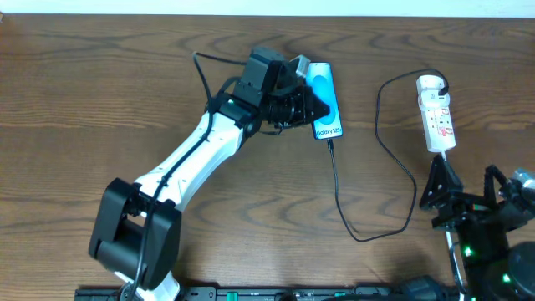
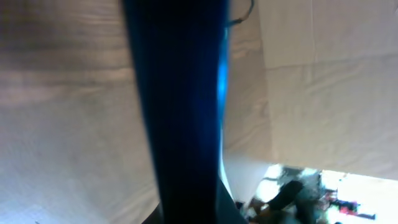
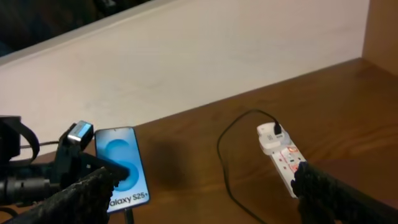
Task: Plug charger to phone and switch on socket
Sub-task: 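Lower the phone flat onto the table with the left gripper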
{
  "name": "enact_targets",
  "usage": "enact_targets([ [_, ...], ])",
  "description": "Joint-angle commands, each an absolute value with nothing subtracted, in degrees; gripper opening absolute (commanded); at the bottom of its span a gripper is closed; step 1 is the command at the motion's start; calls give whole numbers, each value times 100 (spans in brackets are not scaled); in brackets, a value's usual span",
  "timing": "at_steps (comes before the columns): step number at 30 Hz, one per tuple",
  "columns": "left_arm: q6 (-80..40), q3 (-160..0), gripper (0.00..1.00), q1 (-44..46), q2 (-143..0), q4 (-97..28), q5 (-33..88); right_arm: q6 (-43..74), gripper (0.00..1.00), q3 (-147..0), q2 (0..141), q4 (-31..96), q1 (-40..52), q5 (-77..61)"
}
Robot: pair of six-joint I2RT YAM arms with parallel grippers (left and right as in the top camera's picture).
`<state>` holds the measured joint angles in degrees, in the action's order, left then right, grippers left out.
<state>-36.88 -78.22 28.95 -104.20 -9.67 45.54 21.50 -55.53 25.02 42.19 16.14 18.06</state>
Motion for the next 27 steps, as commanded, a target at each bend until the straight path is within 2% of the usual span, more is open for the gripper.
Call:
enact_targets([
  [1,-2593,-7920,7,2886,-11063,-679,5876,2510,90,-5522,2842,4156,1575,1964],
  [5,-2517,-7920,7,2882,-11793,209,7238,2528,90,-5522,3240,4158,1575,1693],
  [12,-2552,-7918,7,2869,-12728,266,7258,2526,91,-5522,3614,4141,1575,1337],
  [17,-2550,-7900,8,2869,-12801,3,6156,2528,92,-5522,3638,4125,1575,1334],
  [23,-2550,-7898,9,2871,-12807,-67,5798,2528,93,-5522,3638,4112,1575,1334],
  [27,-2545,-7898,10,2871,-12807,-607,5107,2528,93,-5522,3638,4112,1575,1334],
])
